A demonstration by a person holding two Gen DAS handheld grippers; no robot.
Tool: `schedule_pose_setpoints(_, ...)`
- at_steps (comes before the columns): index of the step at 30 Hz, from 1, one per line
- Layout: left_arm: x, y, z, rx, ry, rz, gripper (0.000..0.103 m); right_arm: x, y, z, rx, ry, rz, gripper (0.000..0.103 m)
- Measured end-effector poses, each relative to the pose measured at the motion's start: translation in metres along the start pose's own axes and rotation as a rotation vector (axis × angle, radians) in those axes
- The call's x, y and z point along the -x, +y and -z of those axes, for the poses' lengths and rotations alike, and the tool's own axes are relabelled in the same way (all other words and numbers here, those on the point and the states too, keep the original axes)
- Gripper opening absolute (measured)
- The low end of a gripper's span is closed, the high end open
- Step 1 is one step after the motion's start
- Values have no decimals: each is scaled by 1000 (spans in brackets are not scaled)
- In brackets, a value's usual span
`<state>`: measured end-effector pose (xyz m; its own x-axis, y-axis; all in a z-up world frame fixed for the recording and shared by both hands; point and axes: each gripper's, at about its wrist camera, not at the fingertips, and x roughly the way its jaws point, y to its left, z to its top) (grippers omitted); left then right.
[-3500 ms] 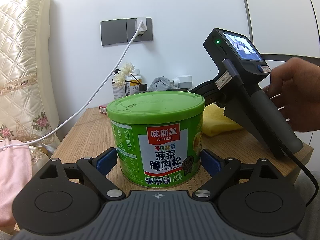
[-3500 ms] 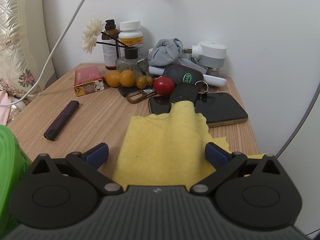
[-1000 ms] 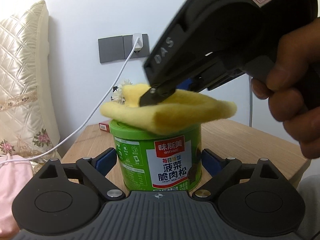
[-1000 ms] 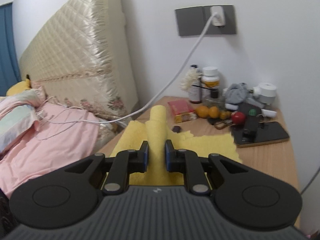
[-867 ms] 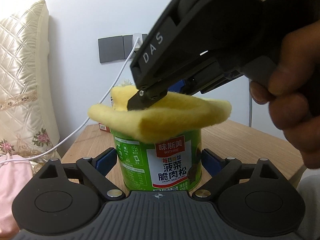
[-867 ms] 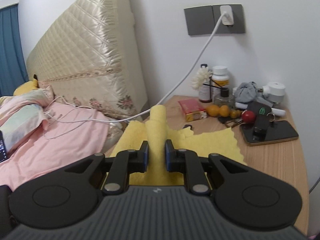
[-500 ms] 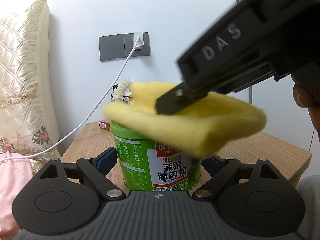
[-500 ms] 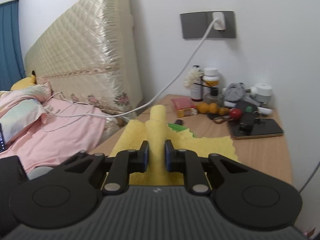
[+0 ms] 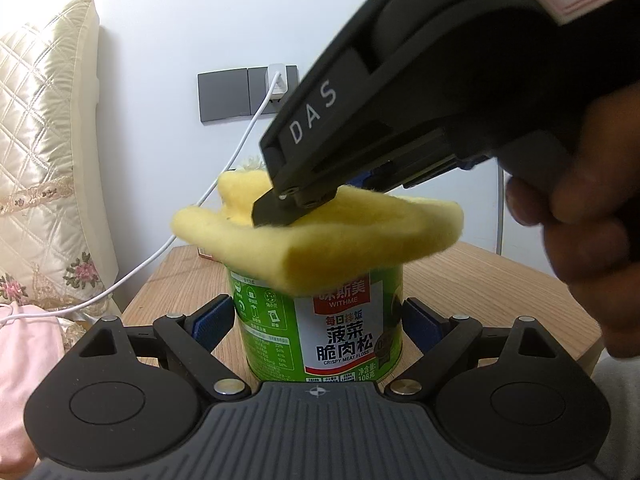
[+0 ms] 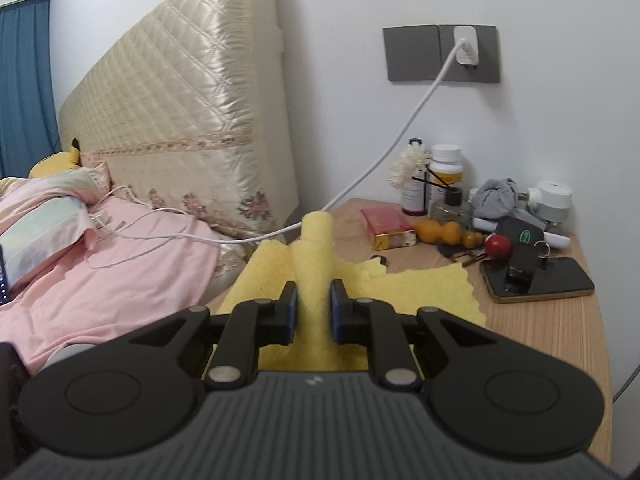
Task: Clean container
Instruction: 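Wipe the lid of the green can again with the held cloth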
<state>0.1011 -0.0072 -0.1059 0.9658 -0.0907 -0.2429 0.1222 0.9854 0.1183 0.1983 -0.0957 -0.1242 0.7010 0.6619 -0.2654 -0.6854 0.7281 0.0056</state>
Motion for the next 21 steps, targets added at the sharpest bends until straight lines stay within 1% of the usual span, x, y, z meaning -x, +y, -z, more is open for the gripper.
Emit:
schedule_pose_setpoints(4, -3, 7, 0, 57, 24, 22, 92, 17, -1, 8, -24, -8, -14, 17)
schedule_pose_setpoints(9, -3, 8, 0, 60, 28, 25, 92, 32, -16, 13, -42, -27, 39, 17)
schedule_pose_setpoints(14, -4, 9, 2, 59, 26, 28, 92, 19, -32, 6, -67, -28, 55, 17)
schedule_pose_setpoints(18, 0, 6, 12, 56, 22, 26, 92, -2, -27, -2, -50, -25, 49, 17)
schedule_pose_setpoints(21, -1, 6, 14, 57, 21, 24, 92, -13, -17, -8, -43, -12, 15, 18)
